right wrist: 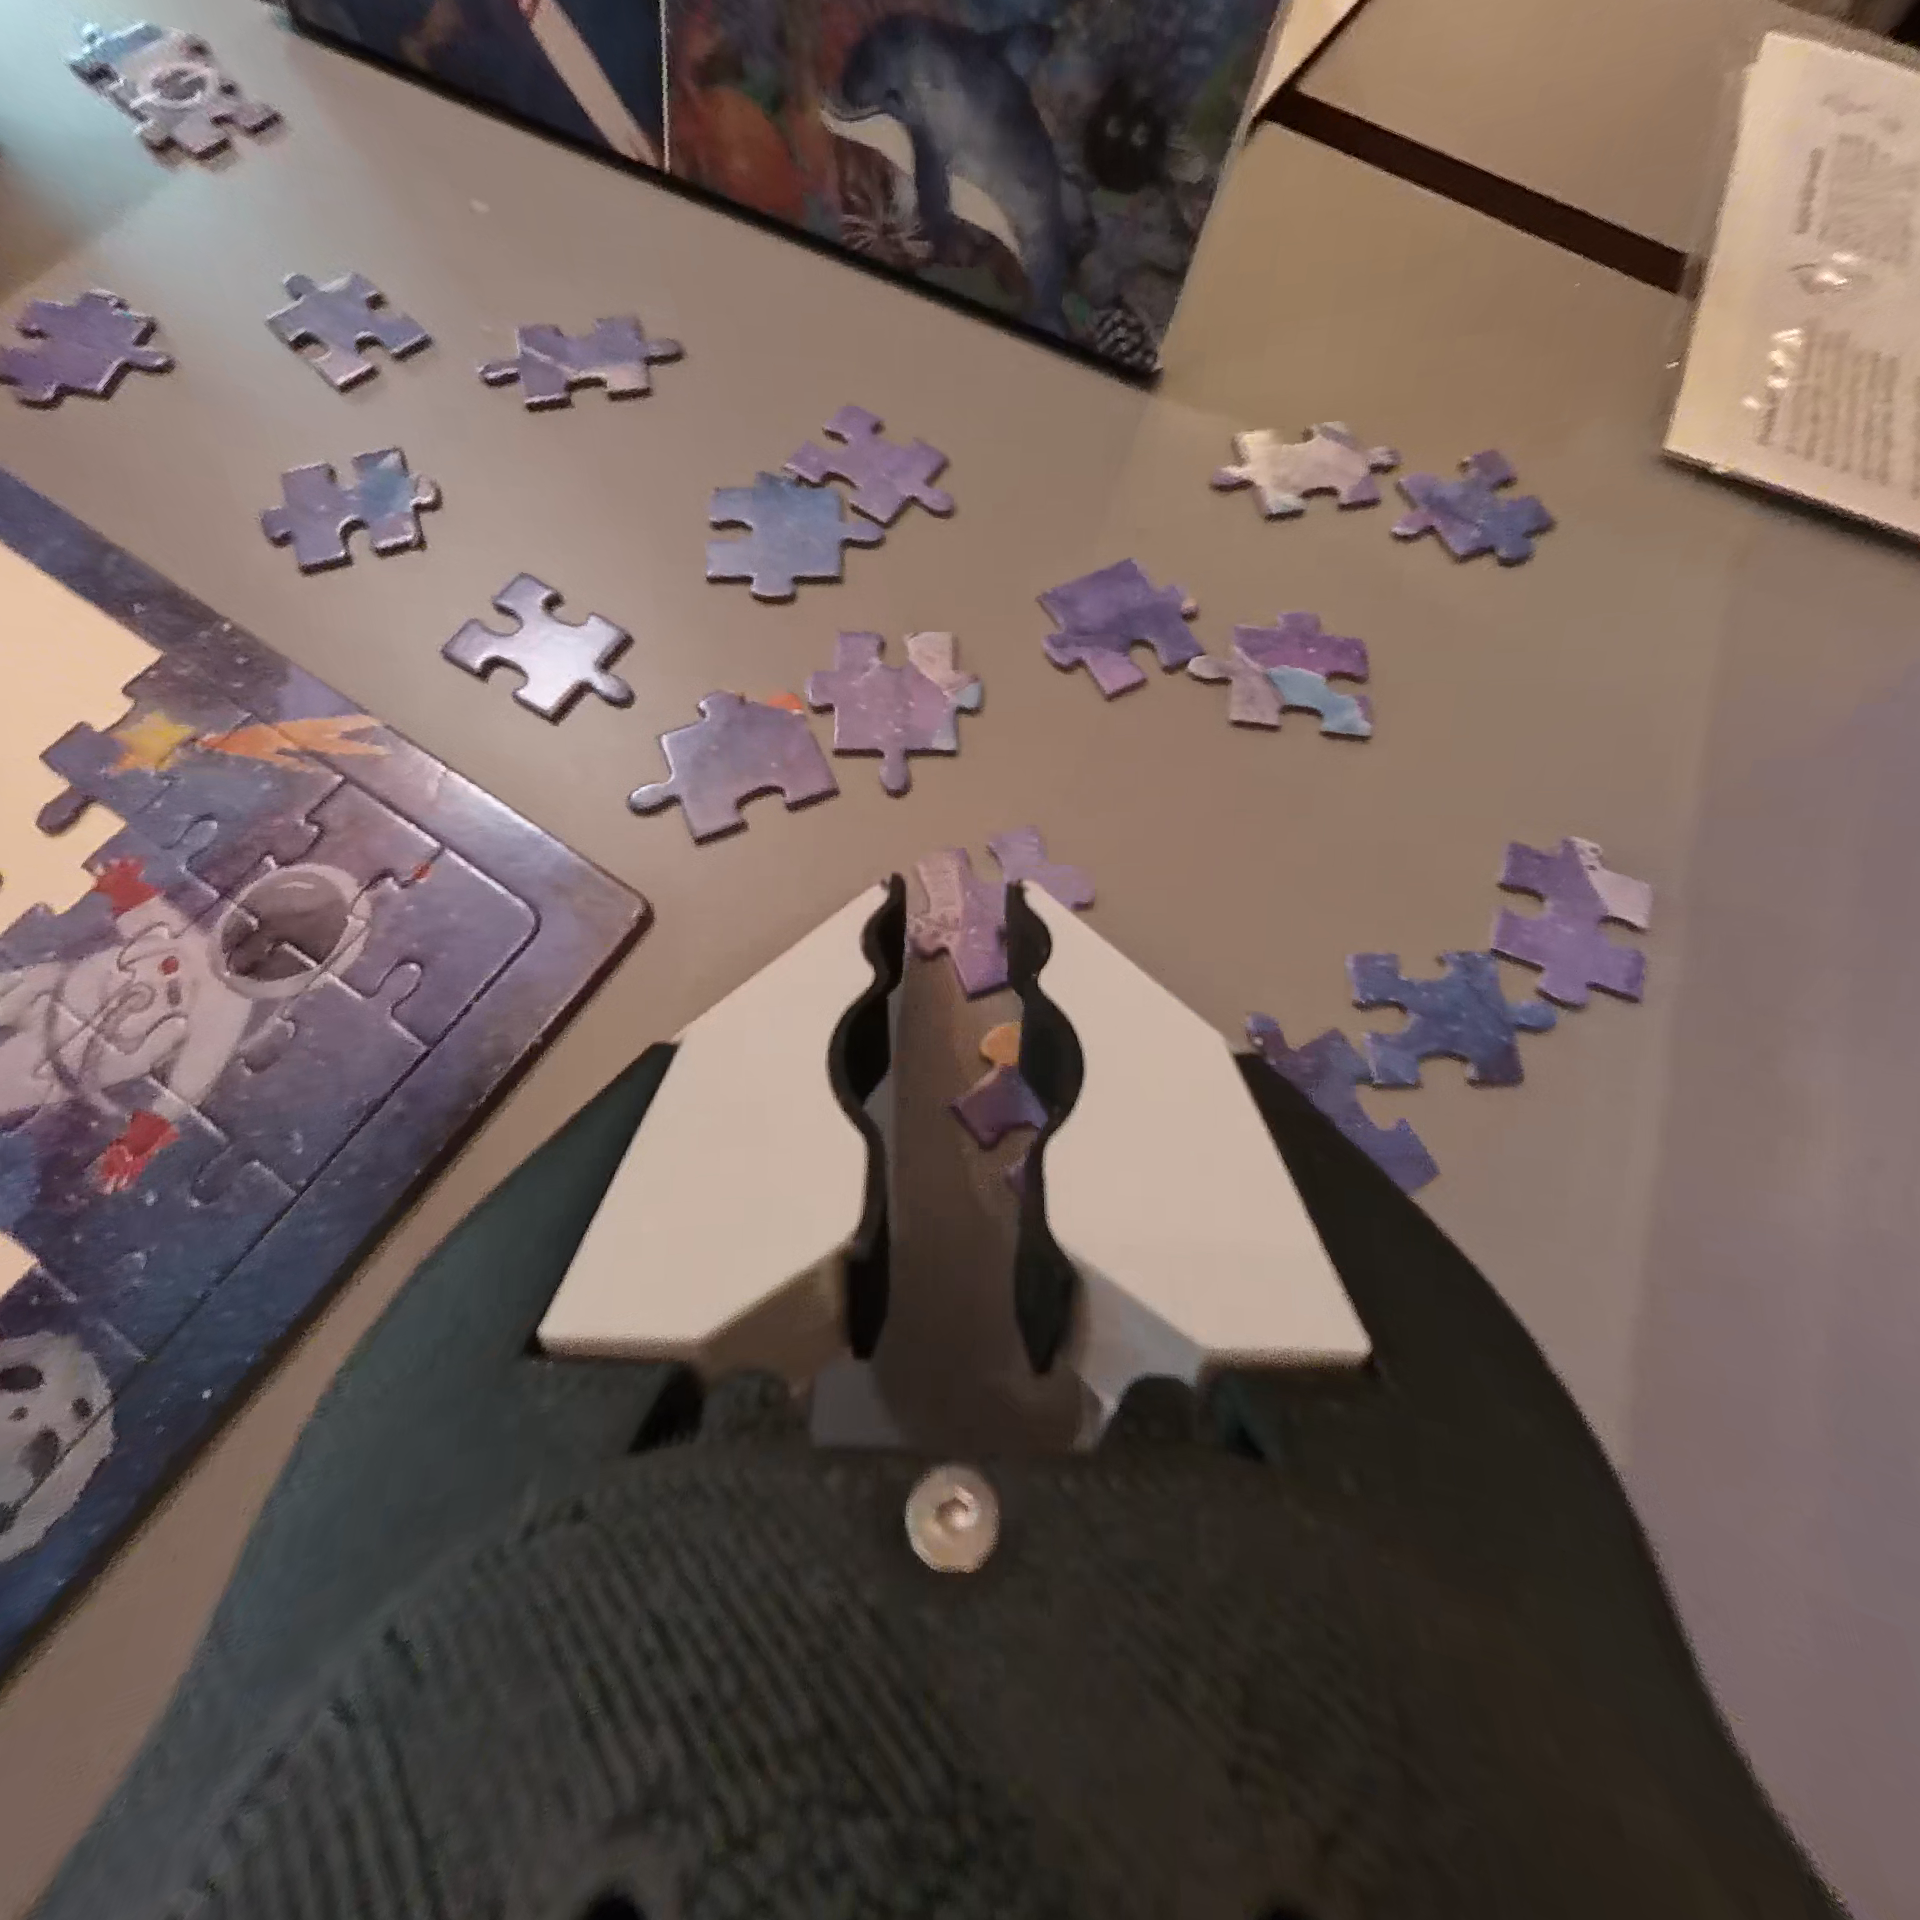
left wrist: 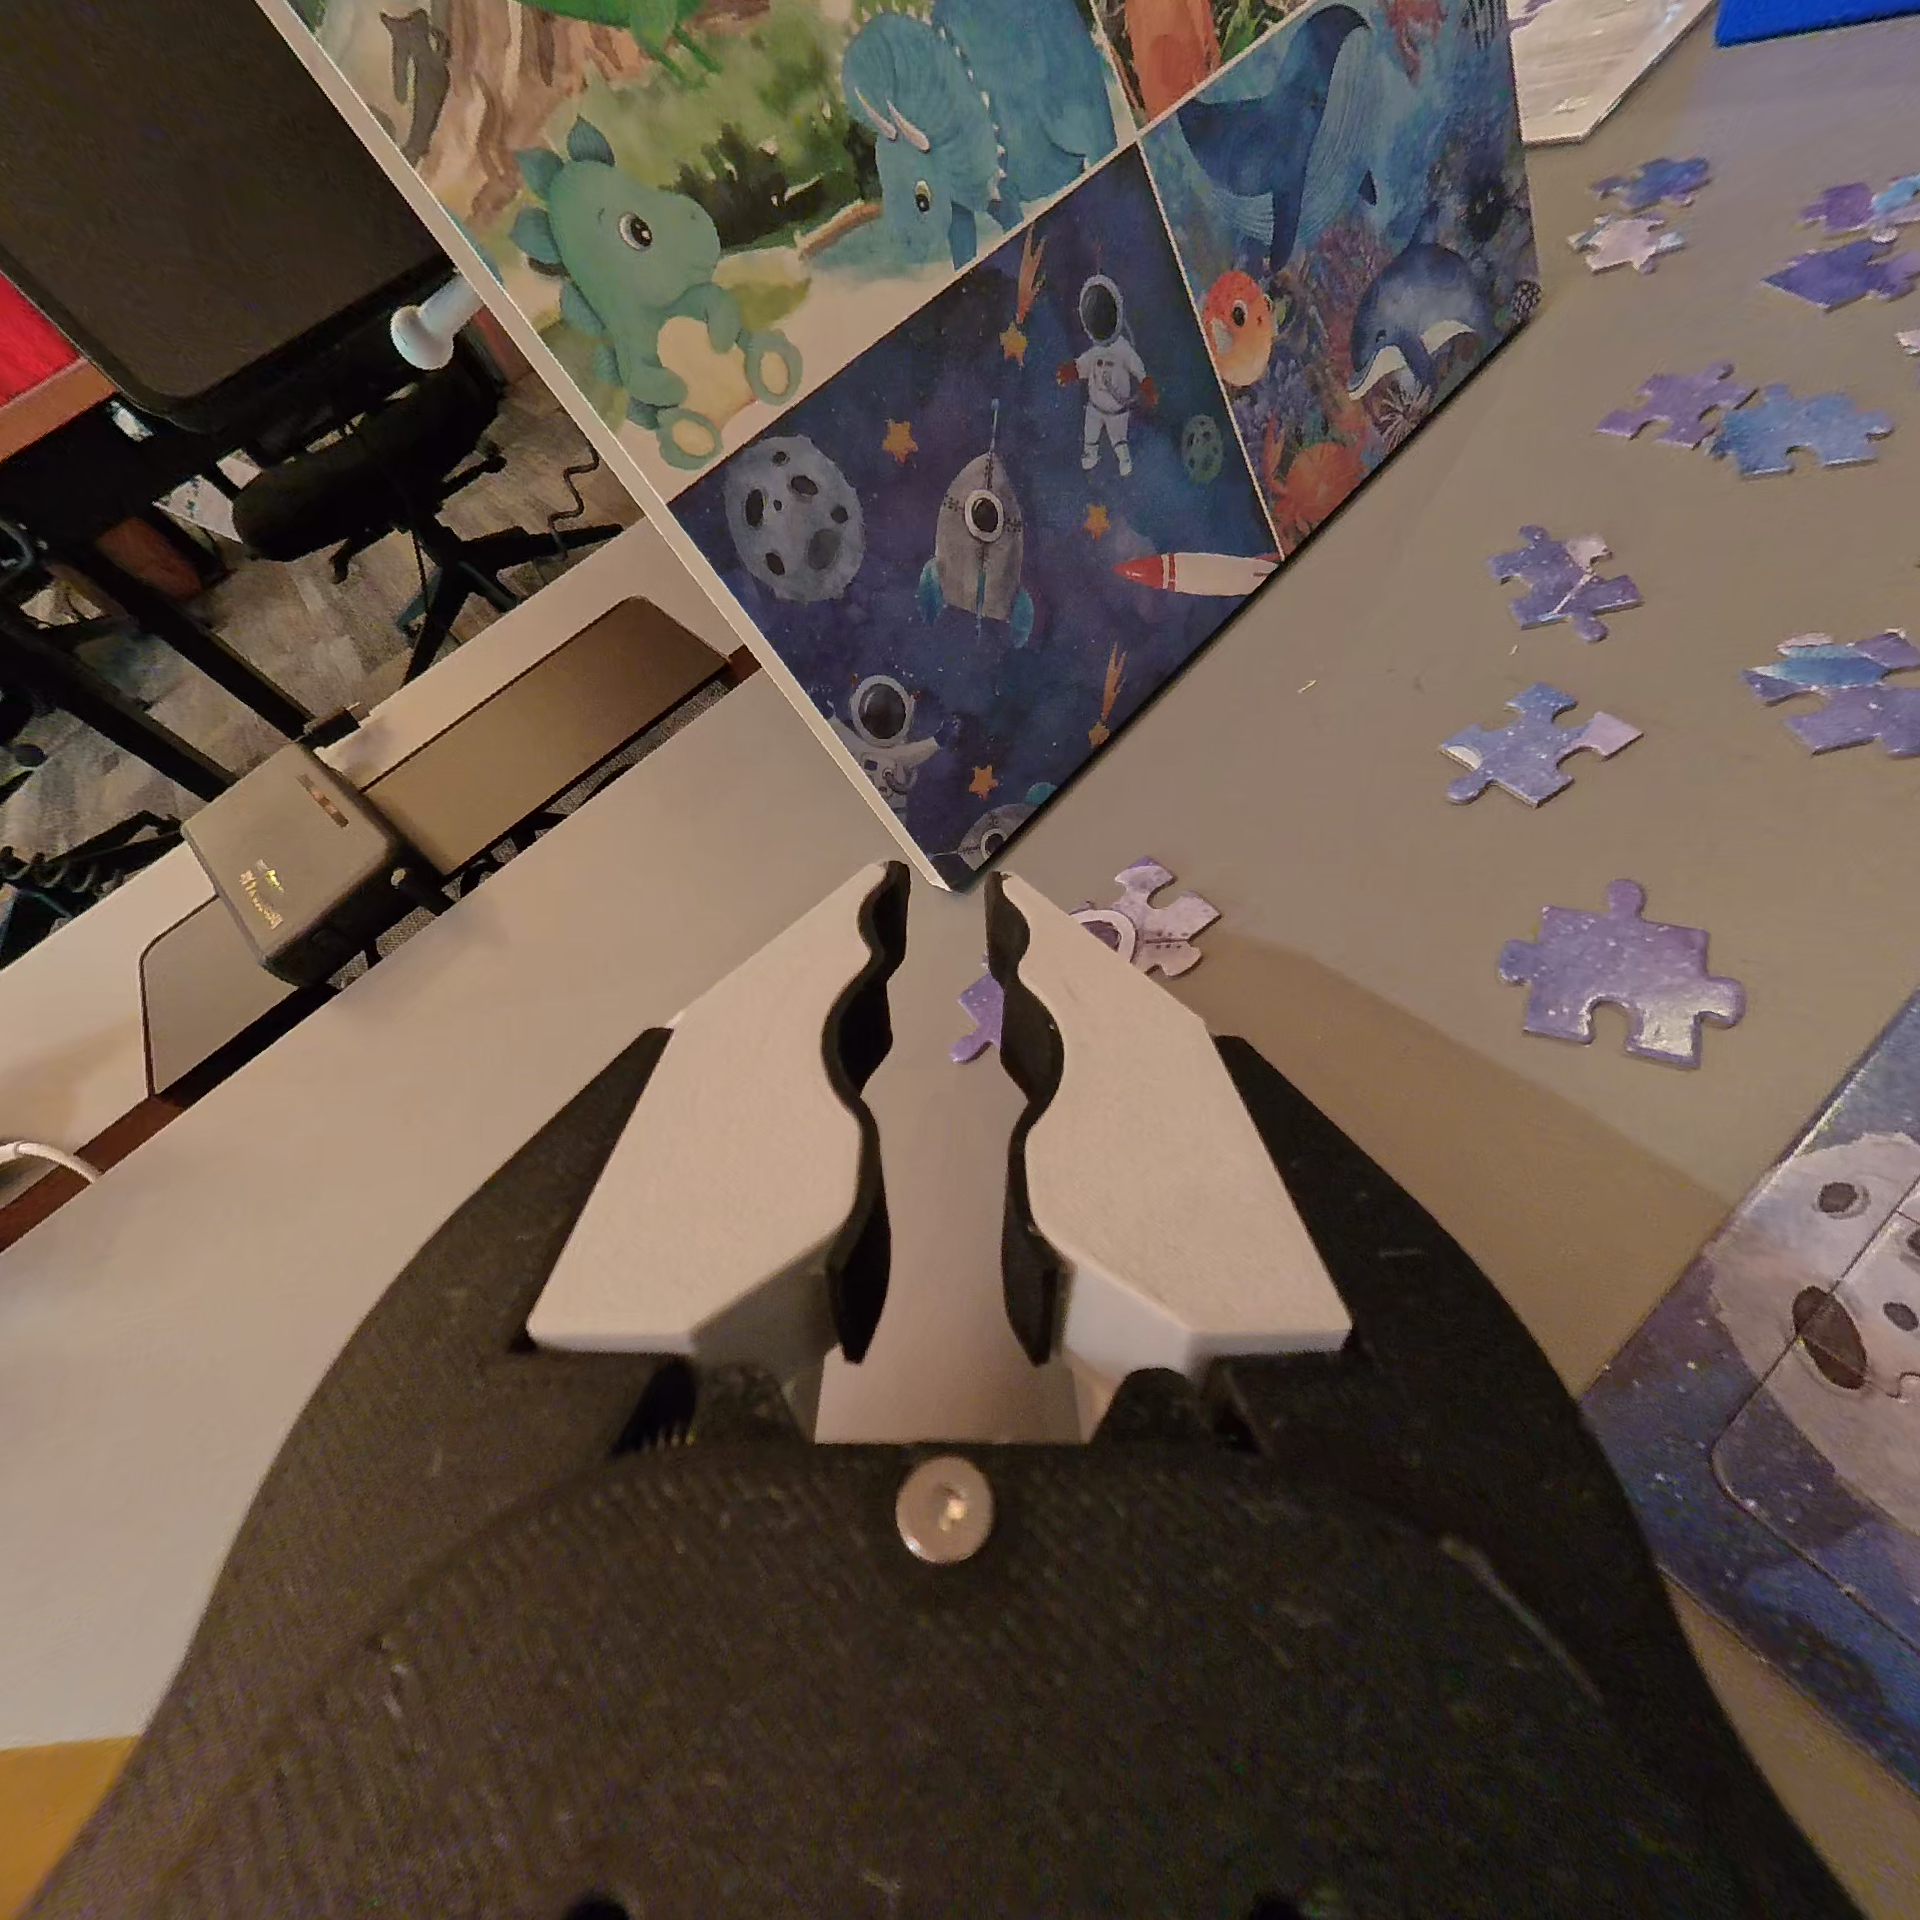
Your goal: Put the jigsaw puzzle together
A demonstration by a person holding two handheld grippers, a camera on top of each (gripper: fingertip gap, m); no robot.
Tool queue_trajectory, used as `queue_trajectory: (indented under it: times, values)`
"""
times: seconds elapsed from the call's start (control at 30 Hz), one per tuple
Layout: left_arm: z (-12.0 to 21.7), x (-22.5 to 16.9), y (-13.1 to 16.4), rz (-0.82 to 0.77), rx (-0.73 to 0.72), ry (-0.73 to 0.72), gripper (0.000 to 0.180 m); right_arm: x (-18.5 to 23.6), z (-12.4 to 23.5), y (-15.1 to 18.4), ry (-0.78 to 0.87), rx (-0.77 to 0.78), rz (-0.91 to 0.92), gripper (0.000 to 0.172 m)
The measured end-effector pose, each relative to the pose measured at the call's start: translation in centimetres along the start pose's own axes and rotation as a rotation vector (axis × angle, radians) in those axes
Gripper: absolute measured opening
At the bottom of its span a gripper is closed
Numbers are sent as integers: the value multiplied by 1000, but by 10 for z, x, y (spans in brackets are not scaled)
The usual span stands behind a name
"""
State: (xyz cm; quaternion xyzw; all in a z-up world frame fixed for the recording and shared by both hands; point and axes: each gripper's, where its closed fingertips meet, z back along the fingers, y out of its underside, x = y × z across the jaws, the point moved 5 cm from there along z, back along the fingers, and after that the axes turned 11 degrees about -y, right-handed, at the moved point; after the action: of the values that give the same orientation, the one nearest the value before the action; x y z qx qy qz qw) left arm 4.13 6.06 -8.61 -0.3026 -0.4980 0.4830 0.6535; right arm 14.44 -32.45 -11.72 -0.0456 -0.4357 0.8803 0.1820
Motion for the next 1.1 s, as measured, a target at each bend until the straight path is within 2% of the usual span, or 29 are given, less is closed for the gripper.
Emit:
queue_trajectory:
  times: [0.23,0.47,0.63,0.83,1.1]
  values:
    - [0,0,0,4,1,0,12,-5,1,8,23,55,10,16]
    - [0,0,0,3,0,-1,12,-22,10,11,162,64,-19,11]
    - [0,0,0,3,0,-1,12,-30,24,4,209,-36,-65,12]
    - [1,0,0,4,1,-1,12,-43,56,-7,235,-264,-117,14]
    - [0,0,0,-4,2,-3,11,-71,101,11,352,-330,-118,17]
